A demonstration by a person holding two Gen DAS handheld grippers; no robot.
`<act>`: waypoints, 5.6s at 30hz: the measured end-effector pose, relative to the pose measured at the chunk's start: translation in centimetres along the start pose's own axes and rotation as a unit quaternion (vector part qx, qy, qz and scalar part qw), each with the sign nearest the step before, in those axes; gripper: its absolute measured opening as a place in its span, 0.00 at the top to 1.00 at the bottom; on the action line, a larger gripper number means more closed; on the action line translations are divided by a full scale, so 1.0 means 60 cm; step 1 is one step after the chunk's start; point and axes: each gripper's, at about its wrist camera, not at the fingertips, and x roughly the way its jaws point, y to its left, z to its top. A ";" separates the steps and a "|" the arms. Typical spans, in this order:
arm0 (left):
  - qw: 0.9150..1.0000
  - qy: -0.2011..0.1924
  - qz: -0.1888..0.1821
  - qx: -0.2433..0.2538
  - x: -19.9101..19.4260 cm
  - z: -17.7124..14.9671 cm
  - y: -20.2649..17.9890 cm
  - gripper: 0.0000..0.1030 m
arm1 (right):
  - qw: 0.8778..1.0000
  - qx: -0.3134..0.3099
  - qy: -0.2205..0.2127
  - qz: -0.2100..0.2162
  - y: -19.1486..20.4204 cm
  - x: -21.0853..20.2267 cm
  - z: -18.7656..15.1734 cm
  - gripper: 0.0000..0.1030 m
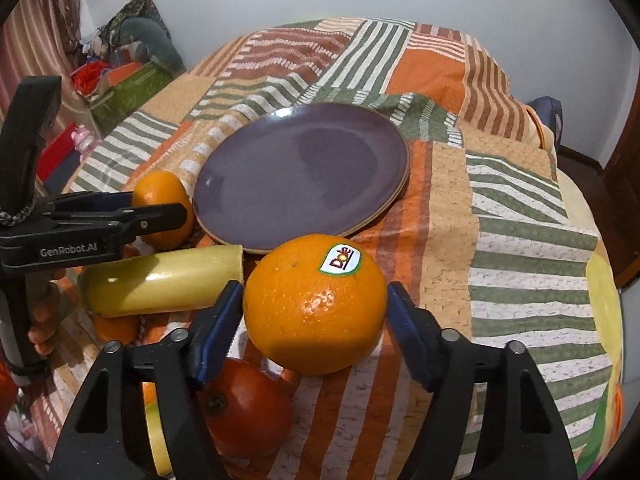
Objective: Organize fruits
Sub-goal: 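Grasp an orange with the left gripper while the right gripper grasps another orange, then lower both oranges onto the purple plate and open both grippers, then move both tools back toward the yellow cylinders beside the tomatoes, then grasp a yellow cylinder with the right gripper while the left gripper grasps another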
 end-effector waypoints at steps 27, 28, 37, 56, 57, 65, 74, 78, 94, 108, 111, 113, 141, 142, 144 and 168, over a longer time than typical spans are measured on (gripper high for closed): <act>0.993 -0.107 0.029 0.027 -0.125 0.096 -0.020 0.38 | 0.992 0.005 -0.124 -0.021 -0.018 -0.090 0.130 0.35; 0.993 -0.109 0.029 0.028 -0.125 0.100 -0.020 0.38 | 0.992 0.003 -0.128 -0.021 -0.019 -0.088 0.138 0.35; 0.992 -0.114 0.035 0.033 -0.102 0.142 -0.021 0.38 | 0.991 -0.012 -0.129 -0.021 -0.022 -0.043 0.179 0.35; 0.997 -0.012 0.021 0.067 0.068 0.174 -0.013 0.38 | 0.999 -0.011 -0.035 -0.004 -0.039 0.097 0.197 0.35; 0.998 -0.006 0.019 0.066 0.077 0.174 -0.013 0.38 | 1.000 -0.011 -0.028 -0.003 -0.040 0.103 0.198 0.35; 0.996 0.008 0.010 0.089 0.106 0.186 -0.020 0.37 | 1.000 -0.015 0.006 -0.011 -0.050 0.139 0.192 0.35; 0.996 0.025 0.020 0.080 0.105 0.180 -0.015 0.24 | 0.999 -0.023 0.034 -0.009 -0.046 0.140 0.191 0.34; 0.995 0.004 0.037 0.092 0.073 0.174 -0.022 0.24 | 0.999 -0.039 0.027 -0.024 -0.036 0.118 0.186 0.33; 0.995 -0.074 0.031 0.067 -0.128 0.113 -0.025 0.18 | 0.997 -0.033 -0.068 -0.017 -0.004 -0.082 0.143 0.24; 0.994 -0.054 0.005 0.091 -0.205 -0.085 -0.059 0.09 | 0.997 -0.038 -0.067 -0.028 0.040 -0.160 0.010 0.19; 0.994 -0.037 0.011 0.103 -0.198 -0.135 -0.069 0.09 | 0.997 -0.044 -0.059 -0.036 0.052 -0.163 -0.020 0.19; 0.994 -0.032 0.009 0.105 -0.192 -0.161 -0.072 0.09 | 0.996 -0.060 -0.051 -0.047 0.065 -0.156 -0.044 0.19; 0.993 -0.017 -0.021 0.115 -0.173 -0.236 -0.145 0.07 | 0.994 -0.074 0.009 -0.077 0.083 -0.125 -0.150 0.18; 0.993 -0.020 -0.020 0.114 -0.173 -0.233 -0.145 0.07 | 0.995 -0.070 0.007 -0.074 0.080 -0.128 -0.148 0.18; 0.994 -0.021 -0.026 0.106 -0.175 -0.229 -0.138 0.07 | 0.996 -0.058 0.001 -0.064 0.077 -0.137 -0.144 0.18; 0.997 -0.073 0.020 0.029 -0.218 -0.244 -0.022 0.07 | 0.997 0.017 0.071 0.039 0.124 -0.045 -0.079 0.57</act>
